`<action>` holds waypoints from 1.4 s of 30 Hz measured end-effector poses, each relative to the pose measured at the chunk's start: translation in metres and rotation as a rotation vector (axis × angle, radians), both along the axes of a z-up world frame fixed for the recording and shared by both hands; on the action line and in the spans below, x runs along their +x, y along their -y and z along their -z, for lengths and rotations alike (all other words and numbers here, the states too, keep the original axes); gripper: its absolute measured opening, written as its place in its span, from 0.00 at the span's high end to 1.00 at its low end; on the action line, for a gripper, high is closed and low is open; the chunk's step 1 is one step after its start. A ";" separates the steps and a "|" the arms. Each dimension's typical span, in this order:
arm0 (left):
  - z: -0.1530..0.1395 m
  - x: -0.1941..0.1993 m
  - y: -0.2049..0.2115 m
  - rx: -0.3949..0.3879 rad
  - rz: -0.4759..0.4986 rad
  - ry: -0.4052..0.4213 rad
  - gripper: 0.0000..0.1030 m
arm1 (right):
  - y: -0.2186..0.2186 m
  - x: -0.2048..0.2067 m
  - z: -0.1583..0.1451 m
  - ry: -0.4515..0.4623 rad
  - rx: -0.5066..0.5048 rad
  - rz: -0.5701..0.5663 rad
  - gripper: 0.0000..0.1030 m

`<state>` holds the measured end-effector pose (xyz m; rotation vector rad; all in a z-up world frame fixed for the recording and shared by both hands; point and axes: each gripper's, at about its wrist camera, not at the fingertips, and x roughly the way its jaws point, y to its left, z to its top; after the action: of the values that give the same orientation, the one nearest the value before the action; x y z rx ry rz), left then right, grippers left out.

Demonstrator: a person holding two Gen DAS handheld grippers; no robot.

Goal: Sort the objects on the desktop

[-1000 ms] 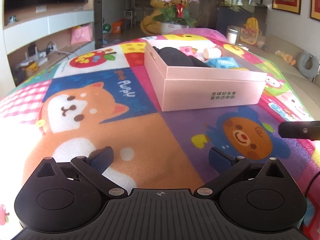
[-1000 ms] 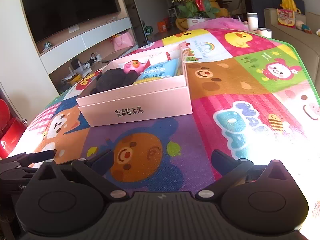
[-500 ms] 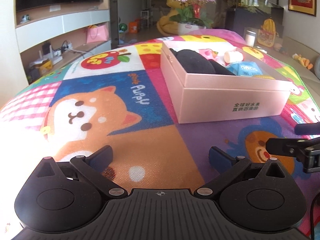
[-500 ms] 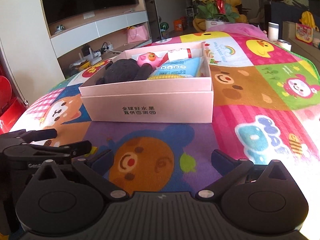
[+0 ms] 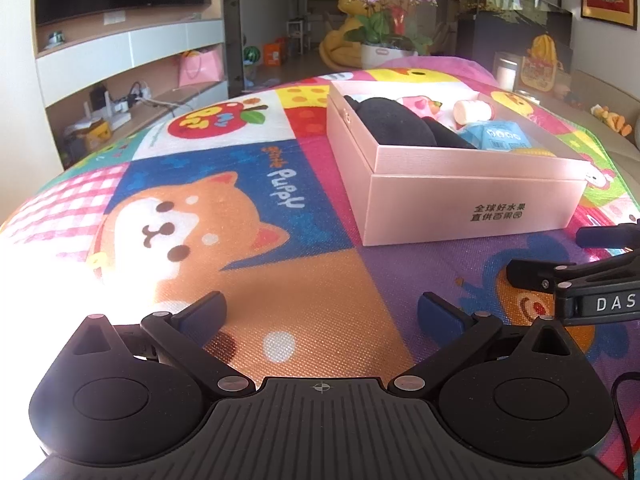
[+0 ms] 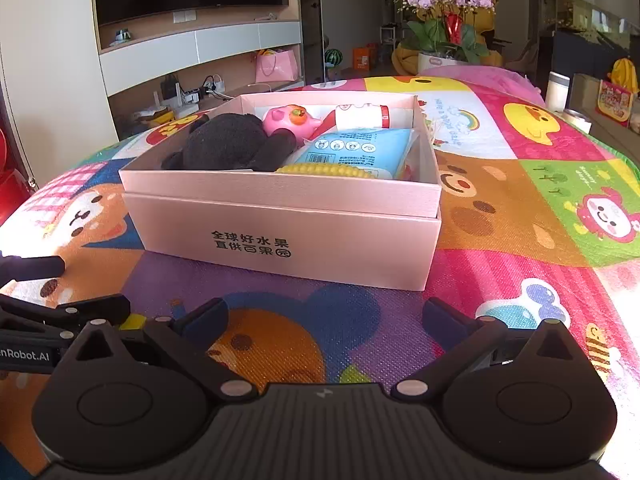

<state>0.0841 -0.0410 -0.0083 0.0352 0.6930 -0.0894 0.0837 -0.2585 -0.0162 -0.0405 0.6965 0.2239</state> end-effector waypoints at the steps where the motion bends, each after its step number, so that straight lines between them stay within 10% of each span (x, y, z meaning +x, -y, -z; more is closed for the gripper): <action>1: 0.000 0.000 0.000 0.001 0.000 0.000 0.00 | -0.003 0.000 0.000 -0.001 -0.021 0.000 0.00; 42: 0.000 0.002 -0.001 0.002 -0.001 0.000 0.00 | -0.004 0.001 0.001 0.002 -0.030 -0.002 0.00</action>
<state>0.0865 -0.0399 -0.0085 0.0368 0.6932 -0.0882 0.0850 -0.2546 -0.0176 -0.0702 0.6976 0.2152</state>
